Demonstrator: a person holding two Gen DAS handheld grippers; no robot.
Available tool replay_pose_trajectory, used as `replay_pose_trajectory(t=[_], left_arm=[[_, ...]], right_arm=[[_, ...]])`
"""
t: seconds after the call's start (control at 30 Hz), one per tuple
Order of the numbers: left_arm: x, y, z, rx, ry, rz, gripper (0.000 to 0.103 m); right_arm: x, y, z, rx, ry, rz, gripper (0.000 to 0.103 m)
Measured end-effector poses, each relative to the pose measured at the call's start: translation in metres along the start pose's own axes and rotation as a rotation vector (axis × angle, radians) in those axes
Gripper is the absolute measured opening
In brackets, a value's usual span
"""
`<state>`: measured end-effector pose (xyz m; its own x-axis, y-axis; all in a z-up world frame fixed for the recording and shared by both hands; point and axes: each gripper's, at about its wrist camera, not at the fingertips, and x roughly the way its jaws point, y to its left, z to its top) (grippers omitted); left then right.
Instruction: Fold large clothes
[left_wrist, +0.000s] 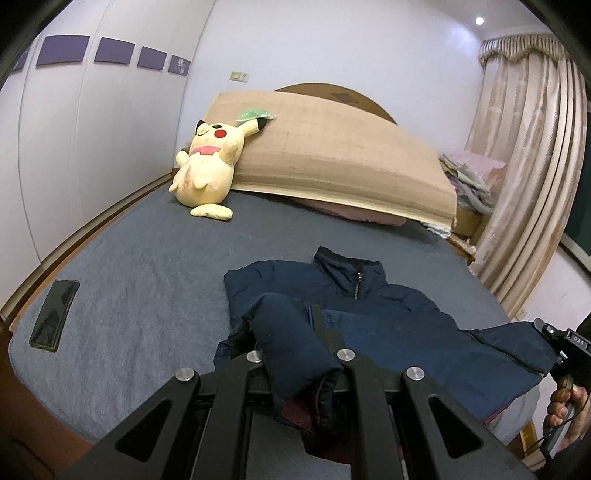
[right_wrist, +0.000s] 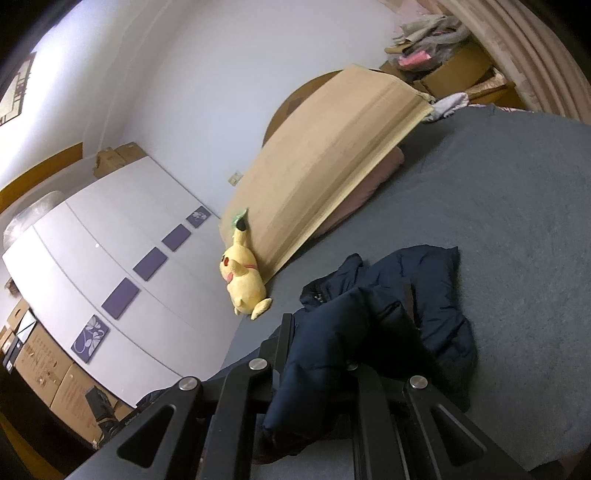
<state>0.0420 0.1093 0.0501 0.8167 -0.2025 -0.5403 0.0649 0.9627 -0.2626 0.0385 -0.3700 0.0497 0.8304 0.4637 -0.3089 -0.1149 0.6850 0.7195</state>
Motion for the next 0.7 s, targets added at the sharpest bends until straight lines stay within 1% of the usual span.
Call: replay_pose_trajectory(t=[0.27,0.7], left_arm=[[0.016,-0.001,0.003,0.003,0.020,0.025,0.009],[0.029,-0.001,0.001,0.010,0.043,0.031,0.009]], right_arm=[[0.016,-0.006,0.006,0.003,0.011,-0.025,0.009],[0.023,-0.017,0.002,0.031,0.022,-0.045,0.009]])
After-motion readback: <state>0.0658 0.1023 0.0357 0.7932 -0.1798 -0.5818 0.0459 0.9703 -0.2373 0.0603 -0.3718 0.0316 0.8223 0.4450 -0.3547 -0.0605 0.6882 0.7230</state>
